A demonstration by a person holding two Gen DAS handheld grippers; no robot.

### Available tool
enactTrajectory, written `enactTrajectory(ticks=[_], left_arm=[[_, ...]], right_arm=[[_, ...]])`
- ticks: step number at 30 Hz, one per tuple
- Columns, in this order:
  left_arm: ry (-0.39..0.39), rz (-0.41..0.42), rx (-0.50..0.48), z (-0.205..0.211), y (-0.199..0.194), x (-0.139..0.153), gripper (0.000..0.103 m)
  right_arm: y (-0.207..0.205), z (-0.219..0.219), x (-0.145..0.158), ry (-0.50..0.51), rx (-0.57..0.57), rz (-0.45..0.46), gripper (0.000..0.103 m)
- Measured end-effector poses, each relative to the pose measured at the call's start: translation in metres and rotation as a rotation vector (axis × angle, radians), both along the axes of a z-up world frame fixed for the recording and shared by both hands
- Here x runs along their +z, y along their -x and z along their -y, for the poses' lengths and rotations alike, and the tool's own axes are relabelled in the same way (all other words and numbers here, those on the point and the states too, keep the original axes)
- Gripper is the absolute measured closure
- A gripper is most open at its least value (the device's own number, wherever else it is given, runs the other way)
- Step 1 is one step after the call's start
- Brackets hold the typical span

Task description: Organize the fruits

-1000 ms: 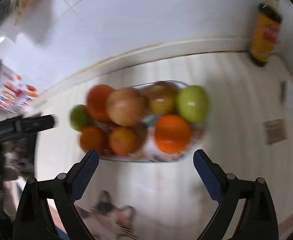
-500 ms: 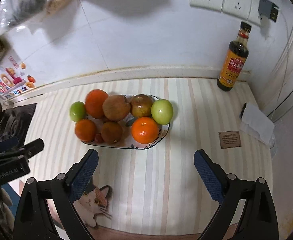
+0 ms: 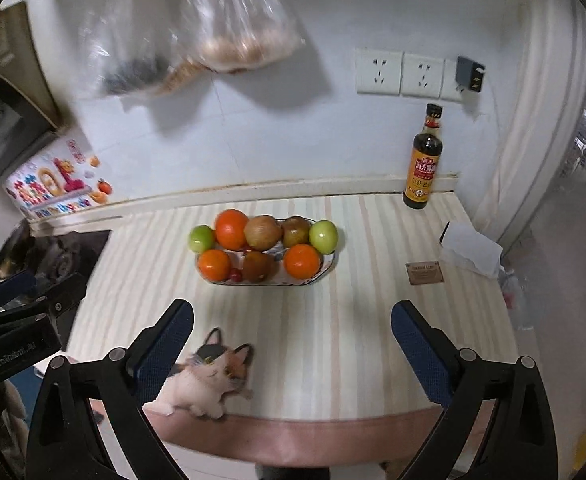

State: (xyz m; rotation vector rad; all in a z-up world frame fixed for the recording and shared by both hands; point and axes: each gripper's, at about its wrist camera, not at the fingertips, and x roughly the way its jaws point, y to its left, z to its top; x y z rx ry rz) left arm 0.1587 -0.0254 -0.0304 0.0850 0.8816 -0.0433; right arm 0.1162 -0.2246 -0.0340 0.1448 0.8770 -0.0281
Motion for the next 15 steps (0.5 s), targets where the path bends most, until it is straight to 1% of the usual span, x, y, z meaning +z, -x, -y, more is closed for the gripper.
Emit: enactTrajectory(ticks=[4, 7, 9, 12, 15], left_arm=[[0.015, 0.054, -0.018, -0.014, 0.042, 0.025, 0.008], [0.02, 0.074, -0.03, -0.019, 0.066, 0.039, 0.008], [0.018, 0.089, -0.032, -0.022, 0.081, 0.046, 0.008], [0.02, 0.107, -0.033, -0.026, 0.099, 0.054, 0.008], [0.016, 0.128, -0.034, -0.028, 0.112, 0.06, 0.008]], right_arm=[[0.046, -0.011, 0.027, 0.013, -0.018, 0.049, 0.002], [0.076, -0.018, 0.046, 0.031, -0.03, 0.087, 0.002], [0.097, -0.022, 0.058, 0.04, -0.031, 0.117, 0.002], [0.118, -0.028, 0.072, 0.056, -0.029, 0.145, 0.002], [0.136, -0.032, 0.081, 0.051, -0.015, 0.168, 0.002]])
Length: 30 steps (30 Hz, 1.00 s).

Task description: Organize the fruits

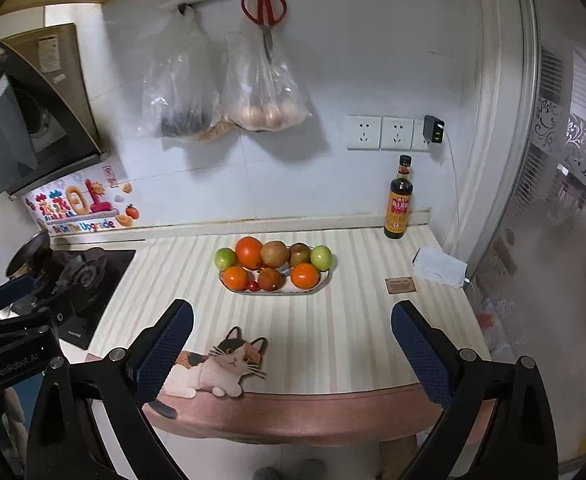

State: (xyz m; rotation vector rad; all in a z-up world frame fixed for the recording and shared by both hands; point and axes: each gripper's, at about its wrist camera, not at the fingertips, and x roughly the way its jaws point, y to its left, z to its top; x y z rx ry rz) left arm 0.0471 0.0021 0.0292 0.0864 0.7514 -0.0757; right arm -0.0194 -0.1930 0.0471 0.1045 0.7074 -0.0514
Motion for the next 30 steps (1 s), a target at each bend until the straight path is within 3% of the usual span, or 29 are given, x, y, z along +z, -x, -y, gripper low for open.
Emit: enactTrajectory(ticks=[12, 15, 30], left_arm=[[0.018, -0.021, 0.042, -0.002, 0.011, -0.007, 0.008], [0.02, -0.049, 0.036, 0.002, -0.002, -0.014, 0.001], [-0.05, -0.1, 0.049, 0.033, -0.095, -0.048, 0.001]], right_arm=[[0.006, 0.002, -0.002, -0.036, 0.045, -0.014, 0.002], [-0.009, 0.006, -0.013, -0.057, 0.053, -0.039, 0.002], [-0.126, 0.032, -0.056, -0.035, 0.031, -0.123, 0.002]])
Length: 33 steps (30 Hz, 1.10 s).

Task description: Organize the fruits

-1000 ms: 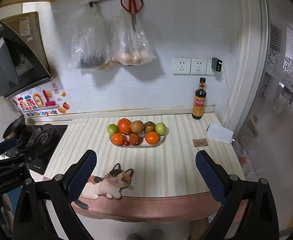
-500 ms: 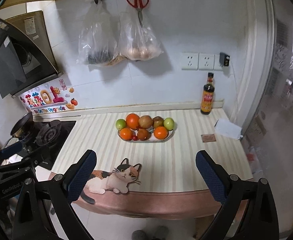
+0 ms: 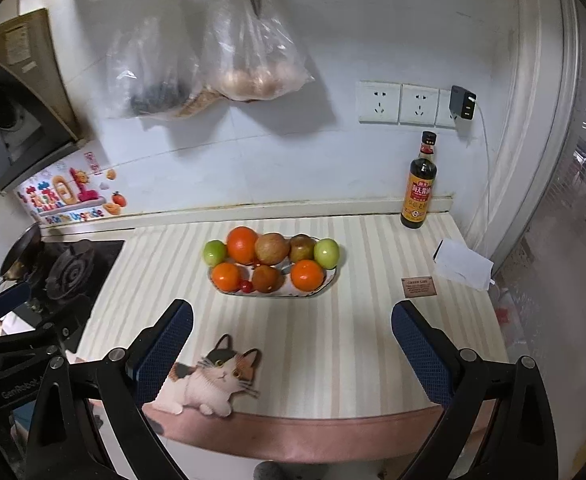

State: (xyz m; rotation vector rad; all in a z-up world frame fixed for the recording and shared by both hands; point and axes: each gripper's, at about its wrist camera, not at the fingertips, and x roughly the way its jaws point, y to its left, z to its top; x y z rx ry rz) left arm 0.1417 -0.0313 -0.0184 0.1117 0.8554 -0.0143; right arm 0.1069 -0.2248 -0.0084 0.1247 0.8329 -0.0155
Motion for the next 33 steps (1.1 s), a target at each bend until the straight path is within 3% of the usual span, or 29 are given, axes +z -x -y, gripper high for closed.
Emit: enactTrajectory(ticks=[13, 21, 33], left_arm=[[0.006, -0.084, 0.023, 0.01, -0.047, -0.028, 0.001], [0.022, -0.094, 0.025, 0.009, -0.053, -0.03, 0.001], [0.015, -0.083, 0.027, 0.01, -0.055, -0.029, 0.001]], right_arm=[[-0.06, 0.014, -0.035, -0.004, 0.007, -0.095, 0.001], [-0.066, 0.013, -0.048, -0.001, 0.018, -0.128, 0.002], [-0.069, 0.007, -0.045, -0.005, 0.035, -0.123, 0.002]])
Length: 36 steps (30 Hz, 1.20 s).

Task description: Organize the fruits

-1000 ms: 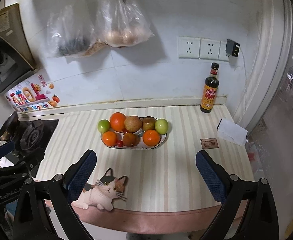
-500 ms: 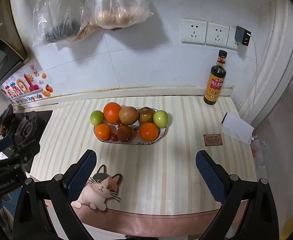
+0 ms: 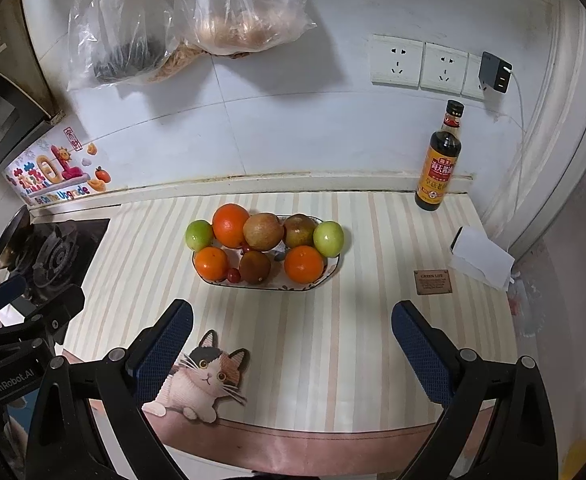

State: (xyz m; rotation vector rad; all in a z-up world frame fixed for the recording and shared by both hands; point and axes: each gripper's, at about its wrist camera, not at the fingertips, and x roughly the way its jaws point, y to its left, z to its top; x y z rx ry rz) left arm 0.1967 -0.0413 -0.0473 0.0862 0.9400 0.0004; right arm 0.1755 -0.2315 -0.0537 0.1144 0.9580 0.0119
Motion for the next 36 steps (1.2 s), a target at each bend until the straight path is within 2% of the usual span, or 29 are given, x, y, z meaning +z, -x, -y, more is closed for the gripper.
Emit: enactTrajectory(ticks=[36], left_arm=[[0.009, 0.01, 0.006, -0.0046, 0.0069, 0.0035, 0.001]], right_arm=[[0.0044, -0.008, 0.0038, -0.004, 0.025, -0.006, 0.002]])
